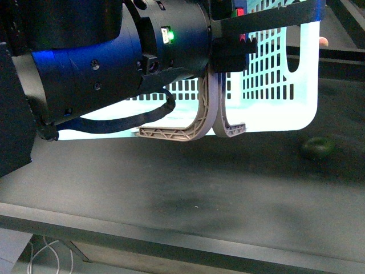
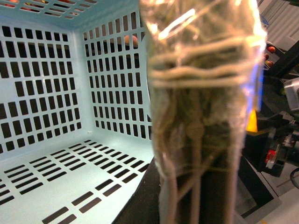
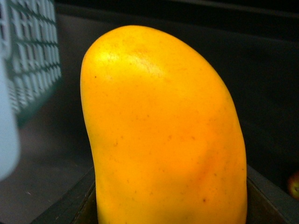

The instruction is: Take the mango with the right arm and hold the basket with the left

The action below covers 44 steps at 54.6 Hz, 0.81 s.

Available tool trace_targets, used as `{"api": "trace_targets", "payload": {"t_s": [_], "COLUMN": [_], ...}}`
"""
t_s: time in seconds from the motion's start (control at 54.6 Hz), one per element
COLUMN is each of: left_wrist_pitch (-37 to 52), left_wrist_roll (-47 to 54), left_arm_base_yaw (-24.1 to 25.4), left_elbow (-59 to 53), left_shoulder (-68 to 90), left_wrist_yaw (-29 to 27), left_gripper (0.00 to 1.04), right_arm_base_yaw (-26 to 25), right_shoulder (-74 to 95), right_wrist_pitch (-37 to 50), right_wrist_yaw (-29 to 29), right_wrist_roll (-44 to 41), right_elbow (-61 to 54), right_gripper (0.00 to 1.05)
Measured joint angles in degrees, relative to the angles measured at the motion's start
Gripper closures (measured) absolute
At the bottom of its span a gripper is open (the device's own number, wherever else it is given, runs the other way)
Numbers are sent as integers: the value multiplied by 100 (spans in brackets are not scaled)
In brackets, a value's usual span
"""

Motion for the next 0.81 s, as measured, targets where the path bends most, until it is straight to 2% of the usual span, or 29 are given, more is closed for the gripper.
{"api": "trace_targets", "payload": {"t_s": [0.293, 0.403, 0.568, 0.806], "left_wrist_pitch": [0, 0, 0, 0], "left_wrist_roll": [0, 0, 0, 0], "left_arm_base_yaw": [0, 0, 0, 0], "left_elbow": [0, 0, 0, 0], "left_shoulder": [0, 0, 0, 0], "left_wrist_yaw": [-7, -7, -2, -2], "left_gripper": [100, 100, 100, 100], "right_arm_base_yaw": [695, 1200, 1786, 2363], "right_shoulder": [-525, -551, -522, -365], "right_wrist_pitch": [317, 437, 531, 590], "right_wrist_yaw": [356, 586, 855, 1211], "right_wrist_roll": [1187, 1668, 2129, 2496], "right_elbow": [-24, 24, 275, 697], "right_gripper": [41, 41, 41, 41]}}
